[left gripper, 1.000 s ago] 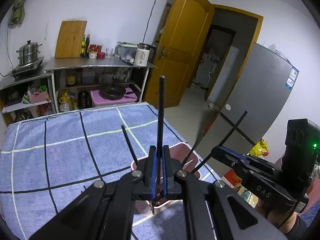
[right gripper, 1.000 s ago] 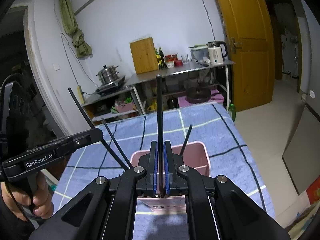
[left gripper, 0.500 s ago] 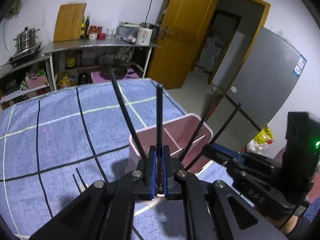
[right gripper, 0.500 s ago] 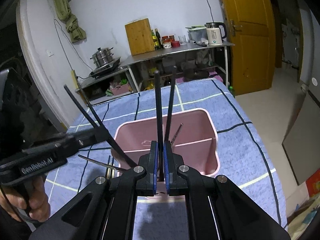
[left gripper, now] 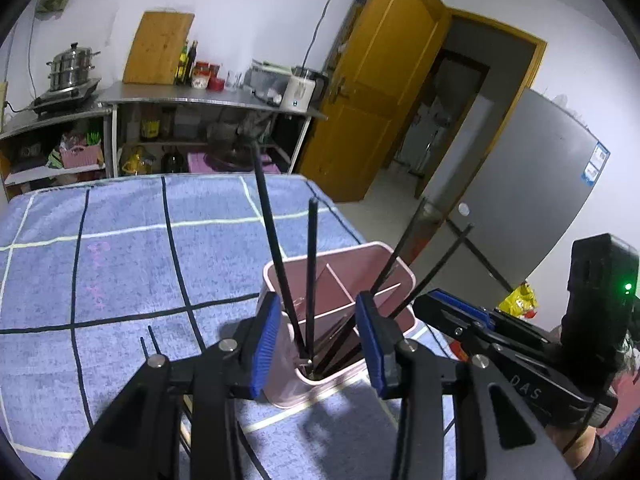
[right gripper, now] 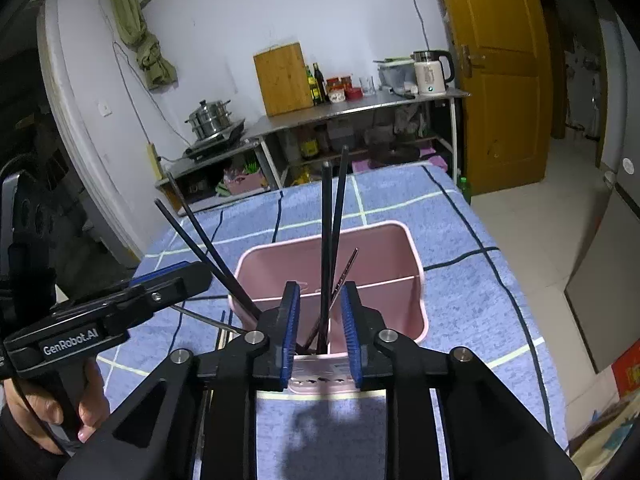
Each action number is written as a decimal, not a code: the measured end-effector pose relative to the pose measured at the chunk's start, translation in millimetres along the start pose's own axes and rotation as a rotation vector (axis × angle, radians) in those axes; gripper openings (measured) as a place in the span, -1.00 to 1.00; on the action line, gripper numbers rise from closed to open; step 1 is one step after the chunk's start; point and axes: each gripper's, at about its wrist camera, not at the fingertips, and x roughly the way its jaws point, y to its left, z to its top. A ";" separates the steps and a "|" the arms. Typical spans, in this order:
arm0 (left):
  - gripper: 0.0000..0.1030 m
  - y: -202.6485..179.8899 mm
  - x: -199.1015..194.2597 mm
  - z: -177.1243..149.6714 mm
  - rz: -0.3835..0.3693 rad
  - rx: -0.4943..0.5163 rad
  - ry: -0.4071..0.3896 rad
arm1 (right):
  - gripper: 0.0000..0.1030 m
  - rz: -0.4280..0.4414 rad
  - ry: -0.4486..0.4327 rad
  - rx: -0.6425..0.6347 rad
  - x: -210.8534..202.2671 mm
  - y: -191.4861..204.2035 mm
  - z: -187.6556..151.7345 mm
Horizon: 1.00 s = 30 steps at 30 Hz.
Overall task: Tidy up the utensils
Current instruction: 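Open both grippers to release the black chopsticks in the holder, then move both open grippers back over the remaining wooden and black chopsticks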
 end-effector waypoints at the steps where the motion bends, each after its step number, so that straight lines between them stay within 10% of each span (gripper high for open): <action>1: -0.19 -1.0 -5.8 -0.3 -0.001 0.001 -0.015 | -0.51 0.003 -0.010 0.005 -3.8 0.5 -0.3; 10: -0.08 5.7 -51.5 -14.8 0.009 -0.045 -0.144 | -0.48 -0.025 -0.006 -0.038 -18.3 12.5 -3.3; 30: -0.08 46.1 -102.3 -67.3 0.082 -0.063 -0.167 | -0.48 0.050 -0.001 -0.102 -23.6 73.0 -36.1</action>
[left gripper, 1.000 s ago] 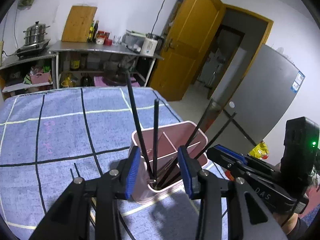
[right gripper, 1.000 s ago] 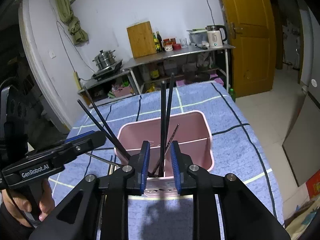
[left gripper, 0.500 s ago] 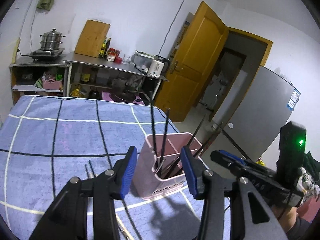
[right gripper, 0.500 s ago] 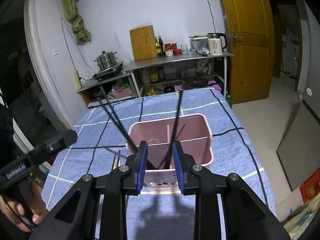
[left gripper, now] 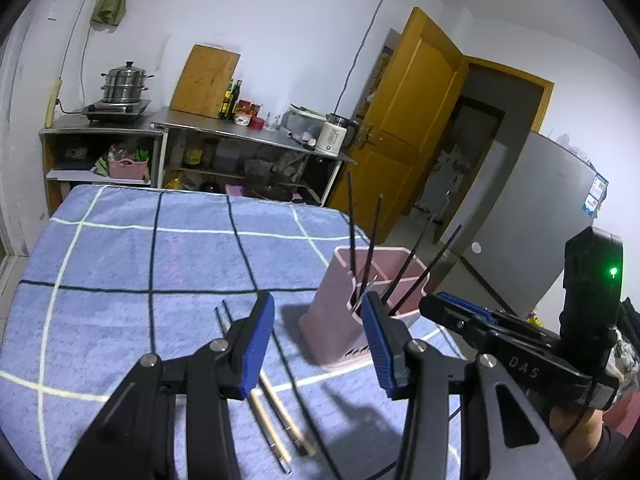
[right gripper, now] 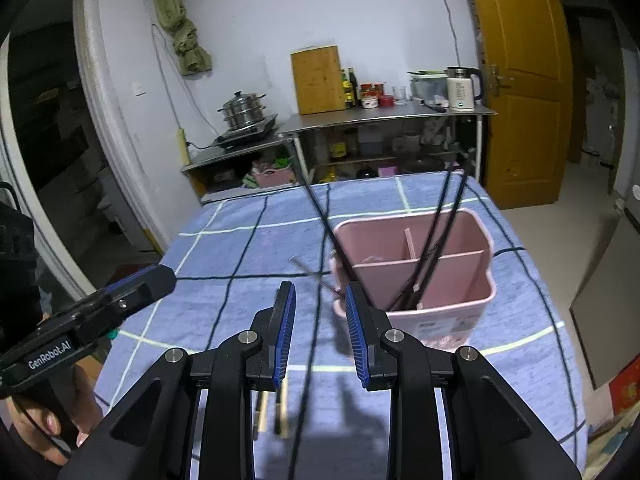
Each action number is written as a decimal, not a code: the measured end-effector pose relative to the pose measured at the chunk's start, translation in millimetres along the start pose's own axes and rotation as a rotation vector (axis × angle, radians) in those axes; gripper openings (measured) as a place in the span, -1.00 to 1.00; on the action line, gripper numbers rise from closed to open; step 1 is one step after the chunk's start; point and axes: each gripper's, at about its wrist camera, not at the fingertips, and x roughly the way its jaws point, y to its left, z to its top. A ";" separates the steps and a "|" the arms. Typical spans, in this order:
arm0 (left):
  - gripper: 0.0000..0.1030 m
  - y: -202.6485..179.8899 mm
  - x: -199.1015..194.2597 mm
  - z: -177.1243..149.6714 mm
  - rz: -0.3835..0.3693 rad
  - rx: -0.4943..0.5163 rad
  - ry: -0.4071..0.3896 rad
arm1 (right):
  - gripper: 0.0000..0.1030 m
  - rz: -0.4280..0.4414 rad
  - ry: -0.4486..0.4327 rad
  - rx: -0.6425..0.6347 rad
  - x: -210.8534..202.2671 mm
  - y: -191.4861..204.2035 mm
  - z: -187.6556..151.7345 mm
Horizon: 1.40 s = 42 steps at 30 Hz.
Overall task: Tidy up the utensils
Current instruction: 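Move both open grippers back over the remaining wooden and black chopsticks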
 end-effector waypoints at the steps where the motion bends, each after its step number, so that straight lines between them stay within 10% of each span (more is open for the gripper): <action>1: -0.08 1.6 -2.0 -3.3 0.011 0.000 0.005 | -0.48 0.010 0.002 -0.001 0.1 1.2 -3.3; 42: -0.08 68.4 119.6 -91.5 0.227 -0.054 0.343 | -0.57 0.134 0.306 -0.041 135.4 17.1 -101.4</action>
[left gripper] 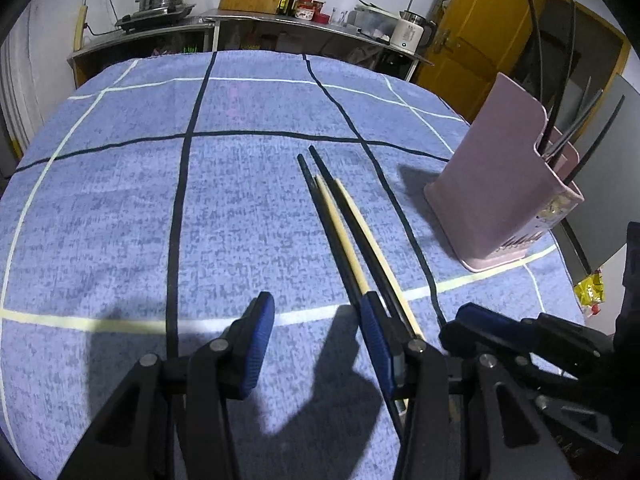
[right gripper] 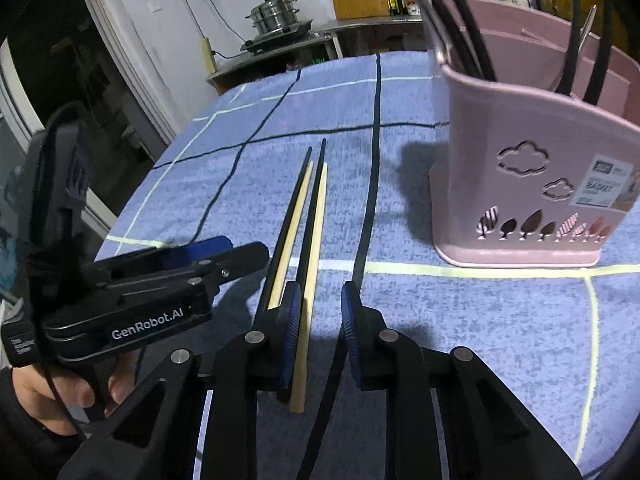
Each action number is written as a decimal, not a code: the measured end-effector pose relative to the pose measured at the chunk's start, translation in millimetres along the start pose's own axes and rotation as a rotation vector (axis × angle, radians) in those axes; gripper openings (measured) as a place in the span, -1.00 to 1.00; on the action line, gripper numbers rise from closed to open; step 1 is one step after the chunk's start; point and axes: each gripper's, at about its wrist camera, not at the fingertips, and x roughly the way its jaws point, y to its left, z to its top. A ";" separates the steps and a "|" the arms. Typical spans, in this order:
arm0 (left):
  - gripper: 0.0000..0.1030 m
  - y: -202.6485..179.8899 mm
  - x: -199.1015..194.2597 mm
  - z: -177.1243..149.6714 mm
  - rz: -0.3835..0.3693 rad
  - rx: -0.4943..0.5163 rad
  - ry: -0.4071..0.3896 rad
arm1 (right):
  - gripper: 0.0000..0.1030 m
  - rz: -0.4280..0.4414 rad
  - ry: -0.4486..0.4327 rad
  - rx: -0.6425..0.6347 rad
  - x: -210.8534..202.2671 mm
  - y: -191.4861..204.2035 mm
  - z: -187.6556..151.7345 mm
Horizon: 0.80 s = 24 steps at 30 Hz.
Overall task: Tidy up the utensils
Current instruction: 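Move both open grippers back over the remaining wooden and black chopsticks, then grasp a black chopstick with the left gripper while the right gripper grasps another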
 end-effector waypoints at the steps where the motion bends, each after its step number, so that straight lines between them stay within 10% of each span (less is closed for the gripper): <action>1: -0.08 -0.4 0.7 0.8 0.006 0.005 -0.002 | -0.57 0.001 0.002 0.004 2.2 -1.0 -0.3; 14: 0.04 -18.5 13.9 7.2 0.114 0.092 -0.040 | -0.57 -0.001 -0.015 0.042 -12.1 -17.0 -6.0; 24: -0.58 1.8 6.6 4.4 0.130 0.095 -0.034 | -0.57 0.016 -0.024 0.032 -18.7 -15.3 -5.1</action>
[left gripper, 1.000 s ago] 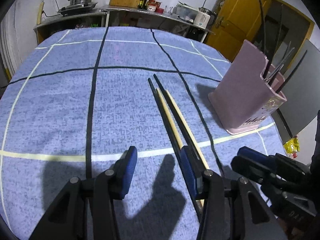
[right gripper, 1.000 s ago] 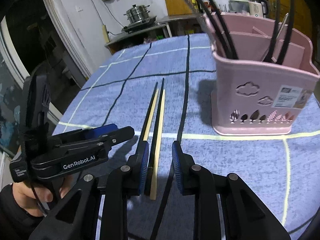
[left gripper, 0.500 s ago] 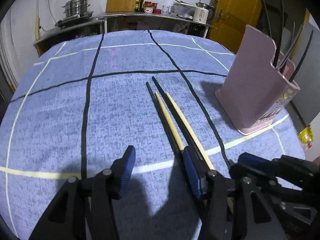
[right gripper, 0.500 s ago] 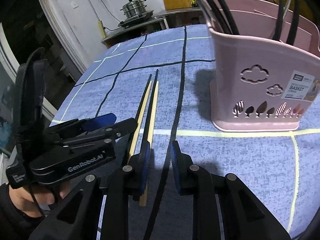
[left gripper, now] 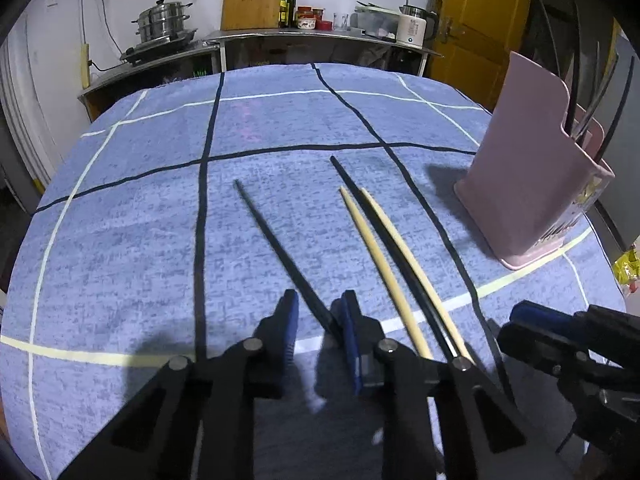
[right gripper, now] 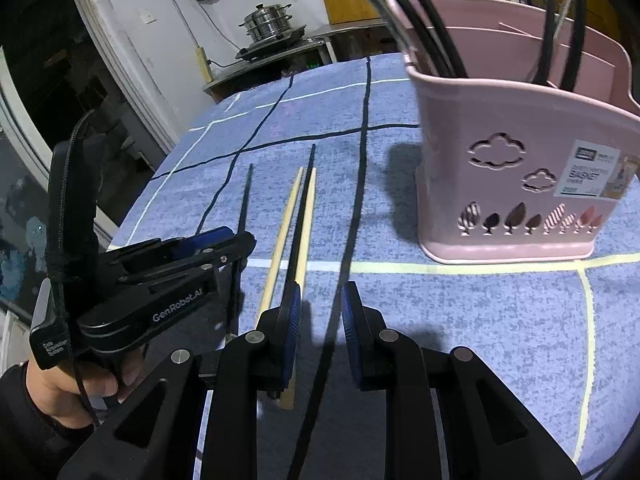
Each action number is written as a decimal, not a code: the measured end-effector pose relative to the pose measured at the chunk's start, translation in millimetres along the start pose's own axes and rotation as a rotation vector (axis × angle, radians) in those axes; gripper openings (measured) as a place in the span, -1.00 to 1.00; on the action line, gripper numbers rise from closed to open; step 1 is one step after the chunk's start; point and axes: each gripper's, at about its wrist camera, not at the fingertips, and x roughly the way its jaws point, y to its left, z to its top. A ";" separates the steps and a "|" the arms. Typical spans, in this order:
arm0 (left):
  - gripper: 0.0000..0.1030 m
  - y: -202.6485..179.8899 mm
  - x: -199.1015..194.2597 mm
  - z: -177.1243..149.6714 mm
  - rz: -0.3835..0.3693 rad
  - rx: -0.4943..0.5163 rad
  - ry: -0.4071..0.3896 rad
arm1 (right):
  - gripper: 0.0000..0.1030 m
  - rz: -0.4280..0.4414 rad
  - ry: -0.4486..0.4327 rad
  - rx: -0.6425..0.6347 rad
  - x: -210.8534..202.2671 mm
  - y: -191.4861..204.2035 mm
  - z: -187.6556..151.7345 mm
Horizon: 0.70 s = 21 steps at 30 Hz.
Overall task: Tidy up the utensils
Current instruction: 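Grasp a black chopstick with the left gripper while the right gripper grasps another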
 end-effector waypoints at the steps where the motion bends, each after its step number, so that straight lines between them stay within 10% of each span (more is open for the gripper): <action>1: -0.60 3.9 -0.5 0.0 -0.008 -0.003 0.001 | -0.57 0.003 0.000 -0.004 0.9 2.0 1.1; 21: -0.64 56.7 -13.6 -6.3 -0.104 -0.058 0.049 | -0.66 0.034 0.045 -0.023 47.2 13.6 28.1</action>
